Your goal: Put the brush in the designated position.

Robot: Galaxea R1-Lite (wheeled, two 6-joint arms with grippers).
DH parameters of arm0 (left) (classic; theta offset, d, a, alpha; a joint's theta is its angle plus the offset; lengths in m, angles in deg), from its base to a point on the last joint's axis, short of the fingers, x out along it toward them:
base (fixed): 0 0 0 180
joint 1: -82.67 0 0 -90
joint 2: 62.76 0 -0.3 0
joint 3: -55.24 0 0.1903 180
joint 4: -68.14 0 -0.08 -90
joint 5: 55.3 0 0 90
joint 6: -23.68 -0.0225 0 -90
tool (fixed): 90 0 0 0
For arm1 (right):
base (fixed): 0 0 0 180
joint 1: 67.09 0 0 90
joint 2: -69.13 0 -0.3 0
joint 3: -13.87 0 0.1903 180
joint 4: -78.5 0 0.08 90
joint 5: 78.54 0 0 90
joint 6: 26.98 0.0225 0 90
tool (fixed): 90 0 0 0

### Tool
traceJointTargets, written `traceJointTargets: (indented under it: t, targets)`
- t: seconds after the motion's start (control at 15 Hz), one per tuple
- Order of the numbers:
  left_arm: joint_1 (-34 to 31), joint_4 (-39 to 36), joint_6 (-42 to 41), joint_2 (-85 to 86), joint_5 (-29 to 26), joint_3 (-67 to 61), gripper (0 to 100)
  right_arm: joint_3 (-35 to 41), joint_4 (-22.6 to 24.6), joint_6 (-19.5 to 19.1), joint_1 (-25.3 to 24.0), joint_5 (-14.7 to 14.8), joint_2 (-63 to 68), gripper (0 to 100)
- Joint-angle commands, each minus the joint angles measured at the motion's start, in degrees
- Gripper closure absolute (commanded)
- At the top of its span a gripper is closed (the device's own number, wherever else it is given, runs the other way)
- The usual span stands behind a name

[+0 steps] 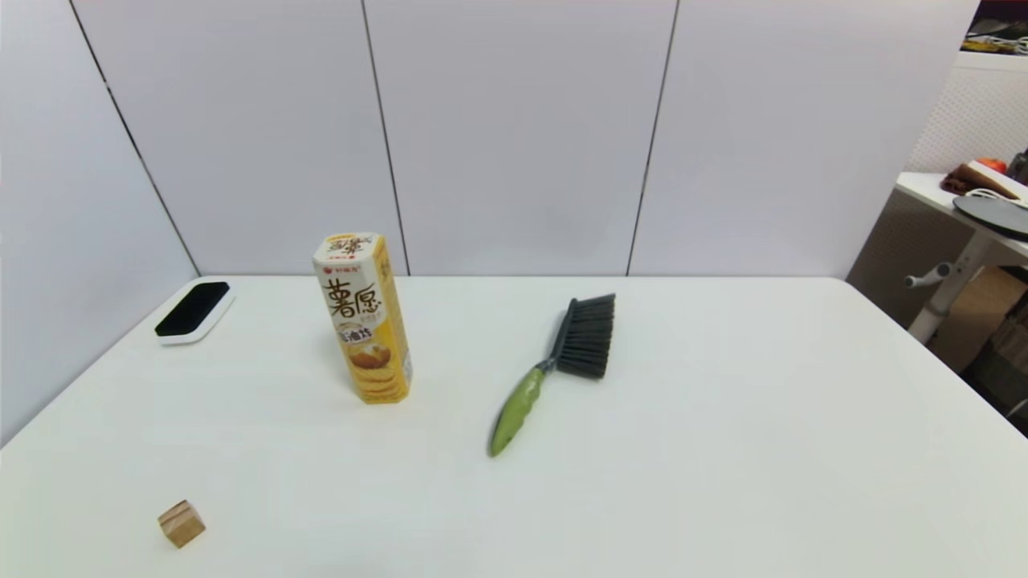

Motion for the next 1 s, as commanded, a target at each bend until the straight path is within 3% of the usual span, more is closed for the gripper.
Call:
traceJointTargets:
  t: [0.07, 0.8, 1.0]
  targets:
    - [0.0, 0.0, 0.0, -0.1, 0.0, 0.0, 0, 0.1, 0.0, 0.0, 0.0, 0.0, 0.1, 0]
    - [0.0, -0.1, 0.3, -0.2, 0.1, 0.0, 0, 0.1, 0.0, -0.1, 0.0, 0.0, 0.1, 0]
    - [0.8, 0.0, -1.8, -13.9, -0.3, 10.0, 0, 0.1, 0.0, 0.0, 0.0, 0.0, 0.1, 0]
